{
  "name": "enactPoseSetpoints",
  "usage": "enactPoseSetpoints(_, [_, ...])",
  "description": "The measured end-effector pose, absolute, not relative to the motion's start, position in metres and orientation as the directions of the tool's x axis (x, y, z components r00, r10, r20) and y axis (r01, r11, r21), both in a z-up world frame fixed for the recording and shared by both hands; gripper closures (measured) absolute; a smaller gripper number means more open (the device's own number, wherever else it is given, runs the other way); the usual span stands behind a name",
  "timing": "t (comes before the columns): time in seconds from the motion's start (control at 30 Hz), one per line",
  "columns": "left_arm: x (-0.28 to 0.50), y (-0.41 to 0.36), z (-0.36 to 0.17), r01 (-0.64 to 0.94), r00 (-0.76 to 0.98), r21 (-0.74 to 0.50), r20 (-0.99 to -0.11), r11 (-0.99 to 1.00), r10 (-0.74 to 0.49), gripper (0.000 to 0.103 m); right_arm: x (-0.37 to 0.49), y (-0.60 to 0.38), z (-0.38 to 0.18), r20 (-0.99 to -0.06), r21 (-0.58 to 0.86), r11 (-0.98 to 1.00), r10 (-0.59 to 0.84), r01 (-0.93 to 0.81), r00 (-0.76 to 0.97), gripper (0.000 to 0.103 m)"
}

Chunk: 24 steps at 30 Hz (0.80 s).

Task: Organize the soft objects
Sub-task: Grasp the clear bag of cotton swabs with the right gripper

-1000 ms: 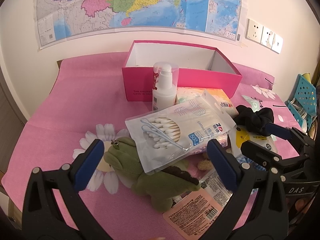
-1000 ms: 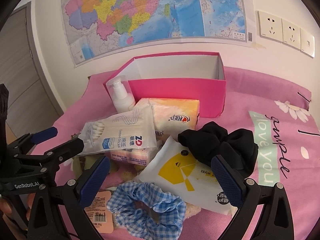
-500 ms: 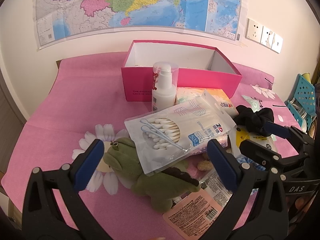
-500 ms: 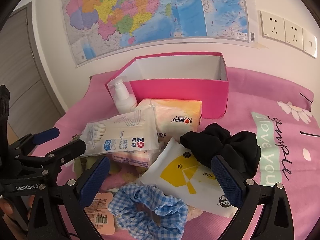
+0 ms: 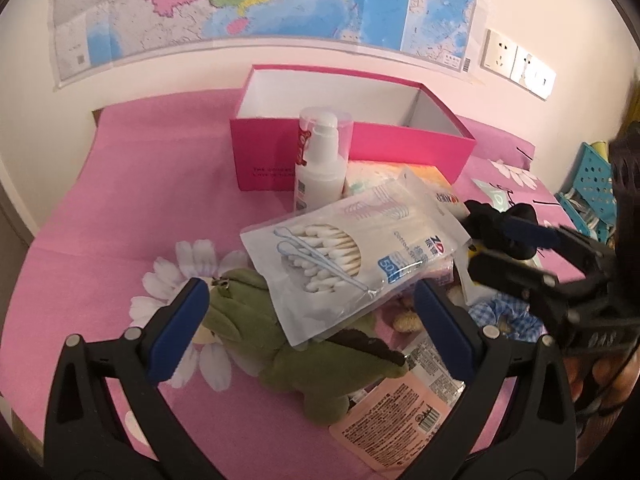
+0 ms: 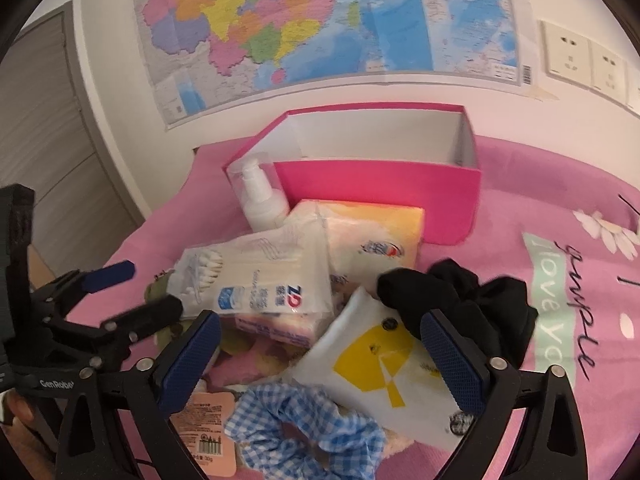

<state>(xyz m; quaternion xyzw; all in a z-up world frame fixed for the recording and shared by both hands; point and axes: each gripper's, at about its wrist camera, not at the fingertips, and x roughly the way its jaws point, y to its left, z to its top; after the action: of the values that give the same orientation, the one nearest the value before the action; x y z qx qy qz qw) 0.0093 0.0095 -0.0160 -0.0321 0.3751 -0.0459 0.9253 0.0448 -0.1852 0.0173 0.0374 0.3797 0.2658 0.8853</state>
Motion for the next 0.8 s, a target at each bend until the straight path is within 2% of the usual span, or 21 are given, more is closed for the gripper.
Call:
enactPoseSetpoints(0.1, [0.015,0.019,-0.019,0.091,0.689,-0.152,-0.704,0.984,-0.172,0.007,0.055,-0.179,0.02,-0.657,0.274,0.838,0.522,-0.472,0.545,0.013])
enactPoseSetpoints(0.17, [0.019,0.025,-0.021,0.104,0.674,-0.181,-0.711,0.978,-0.204,0.011,0.06,-0.174,0.021,-0.663,0.269,0.831,0.527,-0.488,0.531,0.023])
enactPoseSetpoints(0.2, [0.02,0.028,-0.022,0.106,0.667,-0.195,-0.713,0.975,-0.215,0.015,0.064,-0.171,0.021,-0.668,0.27,0.823,0.534,-0.5,0.518,0.024])
enactPoseSetpoints(0.37, [0.025,0.037,-0.023,0.142,0.638,-0.24,-0.719,0.96,-0.274,0.015,0.084,-0.159,0.012,-0.696,0.308,0.798,0.56,-0.518,0.449,0.046])
enactPoseSetpoints(0.5, [0.031,0.041,-0.024,0.17,0.613,-0.259,-0.728,0.951,-0.308,0.015,0.096,-0.154,0.005,-0.714,0.33,0.797,0.561,-0.506,0.419,0.053])
enactPoseSetpoints(0.57, [0.033,0.042,-0.024,0.183,0.603,-0.257,-0.733,0.949,-0.315,0.015,0.099,-0.154,0.003,-0.714,0.342,0.789,0.571,-0.51,0.405,0.07])
enactPoseSetpoints(0.6, [0.035,0.042,-0.024,0.193,0.597,-0.26,-0.734,0.946,-0.324,0.015,0.1,-0.155,0.002,-0.711,0.349,0.786,0.576,-0.51,0.402,0.073])
enactPoseSetpoints(0.67, [0.036,0.044,-0.022,0.198,0.596,-0.261,-0.733,0.945,-0.327,0.018,0.102,-0.158,0.003,-0.703,0.357,0.784,0.584,-0.508,0.407,0.09])
enactPoseSetpoints(0.7, [0.035,0.044,-0.021,0.209,0.596,-0.261,-0.73,0.942,-0.334,0.022,0.102,-0.161,0.003,-0.697,0.363,0.785,0.587,-0.502,0.413,0.09])
enactPoseSetpoints(0.8, [0.034,0.042,-0.019,0.221,0.598,-0.245,-0.731,0.944,-0.33,0.023,0.102,-0.169,0.003,-0.688,0.375,0.786,0.592,-0.492,0.42,0.091])
